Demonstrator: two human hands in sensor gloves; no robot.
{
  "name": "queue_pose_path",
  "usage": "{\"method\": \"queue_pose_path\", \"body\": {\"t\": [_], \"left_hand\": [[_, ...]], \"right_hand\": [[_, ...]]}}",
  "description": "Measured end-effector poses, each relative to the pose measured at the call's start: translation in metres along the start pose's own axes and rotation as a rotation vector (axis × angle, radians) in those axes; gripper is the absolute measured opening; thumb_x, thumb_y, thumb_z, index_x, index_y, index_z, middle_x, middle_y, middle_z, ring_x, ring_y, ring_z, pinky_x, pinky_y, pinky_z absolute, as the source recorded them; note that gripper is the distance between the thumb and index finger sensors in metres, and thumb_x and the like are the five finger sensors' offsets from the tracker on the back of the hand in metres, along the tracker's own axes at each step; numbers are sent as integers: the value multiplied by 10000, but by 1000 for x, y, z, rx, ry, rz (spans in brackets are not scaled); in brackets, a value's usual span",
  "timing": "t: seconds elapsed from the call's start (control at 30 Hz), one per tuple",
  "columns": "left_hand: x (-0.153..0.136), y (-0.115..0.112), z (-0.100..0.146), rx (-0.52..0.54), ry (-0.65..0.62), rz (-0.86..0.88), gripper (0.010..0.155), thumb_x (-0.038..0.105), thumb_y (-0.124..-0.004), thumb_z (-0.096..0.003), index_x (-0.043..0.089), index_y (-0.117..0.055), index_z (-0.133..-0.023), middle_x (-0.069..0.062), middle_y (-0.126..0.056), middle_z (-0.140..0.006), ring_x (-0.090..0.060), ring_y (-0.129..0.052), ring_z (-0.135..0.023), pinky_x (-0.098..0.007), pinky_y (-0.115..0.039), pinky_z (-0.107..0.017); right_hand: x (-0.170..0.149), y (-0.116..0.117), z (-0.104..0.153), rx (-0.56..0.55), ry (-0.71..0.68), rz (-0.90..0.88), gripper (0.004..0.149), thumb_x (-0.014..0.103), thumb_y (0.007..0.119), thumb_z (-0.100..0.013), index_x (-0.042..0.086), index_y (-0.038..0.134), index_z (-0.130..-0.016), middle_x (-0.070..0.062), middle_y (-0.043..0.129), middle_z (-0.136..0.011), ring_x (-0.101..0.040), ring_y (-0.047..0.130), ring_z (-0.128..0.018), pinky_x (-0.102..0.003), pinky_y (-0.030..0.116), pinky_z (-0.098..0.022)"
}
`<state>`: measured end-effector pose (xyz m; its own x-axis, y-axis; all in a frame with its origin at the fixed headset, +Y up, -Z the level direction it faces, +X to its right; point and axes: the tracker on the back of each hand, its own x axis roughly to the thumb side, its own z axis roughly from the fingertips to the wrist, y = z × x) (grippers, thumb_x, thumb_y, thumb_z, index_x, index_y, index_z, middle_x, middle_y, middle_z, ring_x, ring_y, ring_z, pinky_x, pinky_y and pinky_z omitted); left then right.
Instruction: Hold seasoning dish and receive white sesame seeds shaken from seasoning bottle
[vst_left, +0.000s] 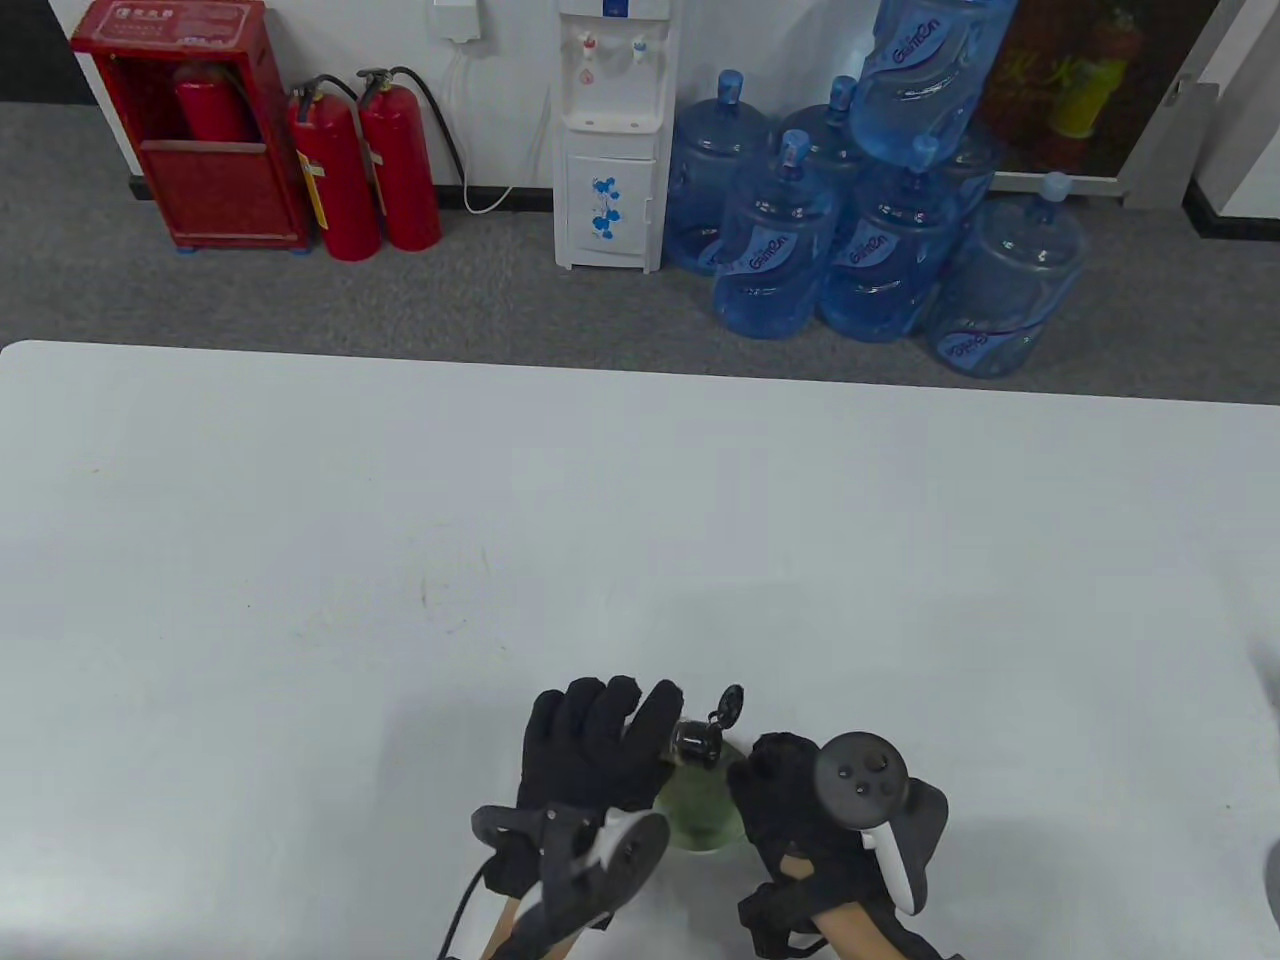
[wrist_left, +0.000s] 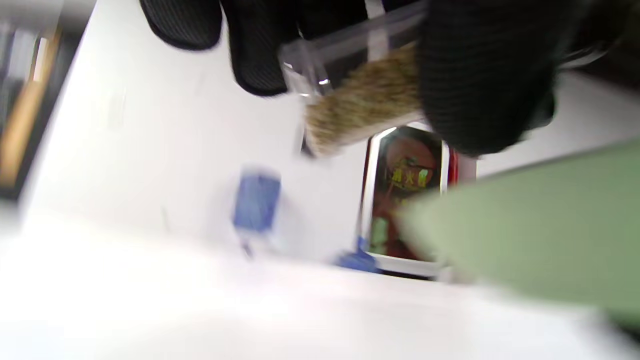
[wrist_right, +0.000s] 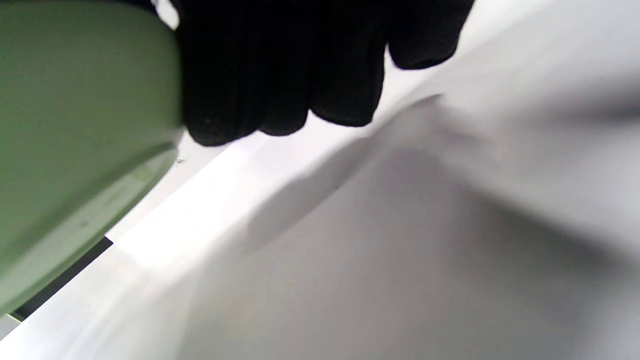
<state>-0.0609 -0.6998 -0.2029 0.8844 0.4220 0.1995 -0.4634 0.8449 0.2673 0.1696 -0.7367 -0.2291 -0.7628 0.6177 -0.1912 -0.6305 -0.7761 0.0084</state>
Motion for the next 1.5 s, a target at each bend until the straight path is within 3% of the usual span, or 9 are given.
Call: {"method": "queue_pose_path", "body": {"t": [0.2,0.43,0.53,1.0,1.1,1.2,1.3,1.4,1.5], "left_hand": [[-7,-1,-3,-112,-34,58,670,480,-918,-425,451,-631,-1030,93,-683,-1060,-292,-773,-985,-526,-647,-746],[31,-1,22,330,-395,-804,655,465,-1016,-355,546,-718,-933,136,-711,-1026,-246,-808,-1008,-525,-686,-749],[33,18,20,495,-329,-751,653,472,-1013,-363,554,-700,-931,135,-687,-1025,-239,-782,-1005,-518,-677,-745],[34,10,25,440,-382,-642,646,377,-1055,-374,552,-725,-900,130,-633,-1040,-261,-683,-1042,-545,-588,-775],[37,-1,29,459,-477,-944,647,436,-1054,-347,589,-727,-884,170,-674,-1030,-209,-749,-1034,-526,-639,-776],[36,11,27,468,-400,-663,644,385,-1060,-367,560,-729,-891,139,-636,-1036,-254,-690,-1038,-538,-600,-771],[42,-2,30,467,-497,-946,644,422,-1062,-350,588,-732,-877,174,-665,-1031,-211,-734,-1039,-529,-626,-780],[41,14,27,498,-376,-613,644,380,-1062,-370,556,-725,-891,141,-627,-1035,-255,-678,-1037,-538,-586,-775],[42,-8,30,425,-469,-923,644,413,-1068,-347,587,-739,-872,175,-663,-1031,-211,-726,-1041,-529,-617,-785]], "right_hand": [[1,-1,-1,-8,2,-9,406,544,856,-424,199,930,-625,66,816,-927,-227,821,-887,-503,591,-747],[3,1,-1,-14,4,-3,406,539,860,-423,192,931,-622,62,816,-926,-231,820,-887,-506,589,-746],[4,0,1,-23,-8,2,405,536,862,-422,189,931,-621,60,819,-924,-236,820,-885,-507,588,-746],[2,-2,2,-19,-12,-14,406,539,858,-423,193,929,-622,64,814,-927,-233,818,-888,-505,588,-747],[1,0,0,-6,-2,-15,407,539,858,-422,192,929,-622,63,815,-926,-232,818,-887,-506,588,-746],[1,-2,1,-15,-9,-23,405,538,857,-424,193,928,-624,63,814,-927,-231,817,-888,-505,588,-747],[0,0,-1,-12,0,-10,405,539,857,-423,194,928,-622,62,815,-926,-232,817,-887,-505,588,-747],[1,-2,0,-13,-8,-18,405,540,856,-425,194,928,-622,64,813,-928,-232,818,-888,-504,588,-747],[-1,-1,-1,-10,1,-15,405,540,857,-424,194,928,-621,64,815,-927,-230,819,-887,-504,589,-747]]}}
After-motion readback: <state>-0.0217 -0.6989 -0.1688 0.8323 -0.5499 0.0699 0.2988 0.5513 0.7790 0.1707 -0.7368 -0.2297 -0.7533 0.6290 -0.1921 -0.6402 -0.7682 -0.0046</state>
